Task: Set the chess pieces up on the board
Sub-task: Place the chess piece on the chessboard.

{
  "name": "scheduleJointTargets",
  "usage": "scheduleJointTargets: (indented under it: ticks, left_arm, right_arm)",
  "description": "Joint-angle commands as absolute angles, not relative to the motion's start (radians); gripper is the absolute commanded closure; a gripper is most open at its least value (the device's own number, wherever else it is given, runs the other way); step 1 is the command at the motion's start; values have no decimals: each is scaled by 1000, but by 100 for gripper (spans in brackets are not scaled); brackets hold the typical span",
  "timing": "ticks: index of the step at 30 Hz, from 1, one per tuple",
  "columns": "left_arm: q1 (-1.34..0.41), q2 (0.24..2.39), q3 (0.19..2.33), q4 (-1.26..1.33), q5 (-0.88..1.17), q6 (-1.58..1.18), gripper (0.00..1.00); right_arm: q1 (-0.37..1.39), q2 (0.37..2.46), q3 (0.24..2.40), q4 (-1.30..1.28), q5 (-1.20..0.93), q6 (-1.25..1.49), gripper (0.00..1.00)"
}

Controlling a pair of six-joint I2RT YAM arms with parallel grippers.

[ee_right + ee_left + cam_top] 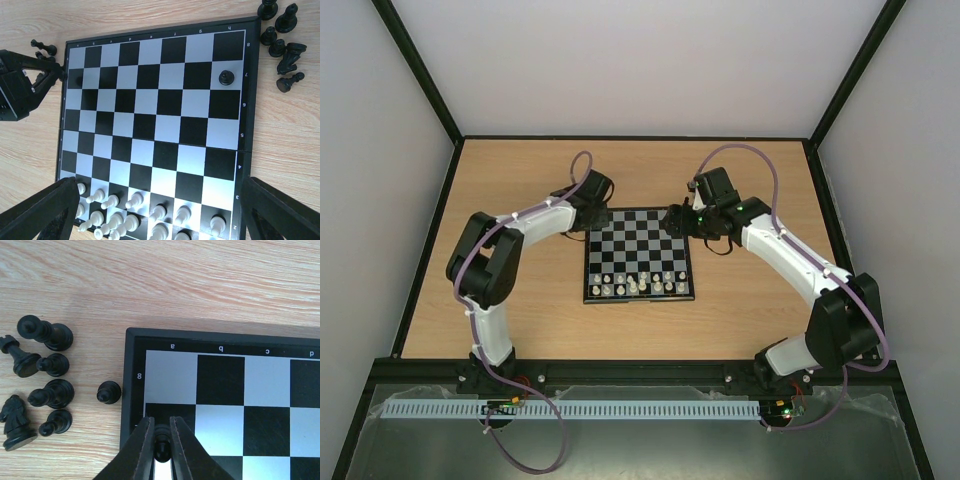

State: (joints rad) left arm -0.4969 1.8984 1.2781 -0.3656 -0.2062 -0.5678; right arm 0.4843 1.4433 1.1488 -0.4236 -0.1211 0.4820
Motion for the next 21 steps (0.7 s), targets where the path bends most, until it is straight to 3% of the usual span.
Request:
scheduleJointTargets:
  ticks: [1, 21]
  left_arm:
    - [-497, 1918, 1277, -350, -202, -561, 89]
    - [-504, 1941, 1244, -322, -183, -564, 87]
  right_arm:
    - [488, 1454, 1160, -452, -115, 477, 11]
    - [488, 1460, 1153, -448, -118, 477, 11]
